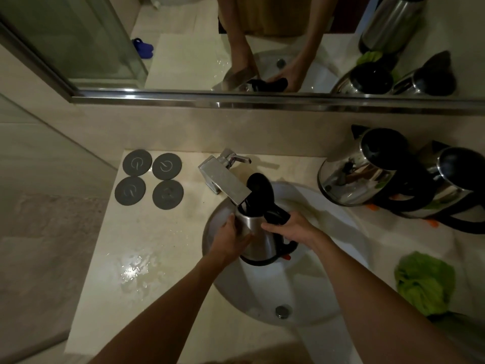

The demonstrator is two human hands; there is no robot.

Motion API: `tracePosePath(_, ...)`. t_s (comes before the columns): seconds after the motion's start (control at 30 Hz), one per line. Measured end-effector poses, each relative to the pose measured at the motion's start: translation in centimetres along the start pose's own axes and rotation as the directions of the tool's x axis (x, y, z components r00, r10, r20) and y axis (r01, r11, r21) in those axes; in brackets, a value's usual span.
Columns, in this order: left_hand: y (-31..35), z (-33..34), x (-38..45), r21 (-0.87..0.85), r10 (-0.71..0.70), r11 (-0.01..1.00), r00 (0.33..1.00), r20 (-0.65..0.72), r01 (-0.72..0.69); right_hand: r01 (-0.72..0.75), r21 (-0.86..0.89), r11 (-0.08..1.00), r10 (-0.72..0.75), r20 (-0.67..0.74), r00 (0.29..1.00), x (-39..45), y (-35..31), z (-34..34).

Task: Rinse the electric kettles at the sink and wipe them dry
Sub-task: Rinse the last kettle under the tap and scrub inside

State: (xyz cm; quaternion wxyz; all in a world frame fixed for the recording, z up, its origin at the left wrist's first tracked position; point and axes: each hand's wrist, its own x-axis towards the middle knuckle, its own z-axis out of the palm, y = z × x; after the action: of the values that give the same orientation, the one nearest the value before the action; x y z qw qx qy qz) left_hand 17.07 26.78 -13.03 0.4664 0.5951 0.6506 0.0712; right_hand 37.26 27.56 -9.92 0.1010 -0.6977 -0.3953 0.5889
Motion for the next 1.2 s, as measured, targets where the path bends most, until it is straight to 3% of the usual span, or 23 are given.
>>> tracePosePath(0.27,-0.3,-0.5,0.5,0.000,-0.005,1.000,0.999,0.040,0.005,-0.051,-0.067,0.996,0.054,0.049,0.997,-0.3,0.0,-0.1)
tracePosePath(0.67,-0.4,-0.4,0.9,0.002,0.004,1.000,0.999,0.044,-0.004,-0.146,-0.068,0.987,0.137,-0.120,0.983,-0.8,-0.5,0.9)
tracePosePath(1.0,-0.7,-0.7,1.5,0.084,-0.001,0.996,0.998,0.068,-0.005,-0.137,-0.065,0.989,0.128,-0.126,0.984,-0.5,-0.8,0.8)
tracePosePath(1.2,-1.0,-0.6,1.8,0.088,-0.007,0.996,0.998,0.062,0.002,-0.032,0.001,0.999,0.032,-0.167,0.985,-0.7,-0.1,1.1)
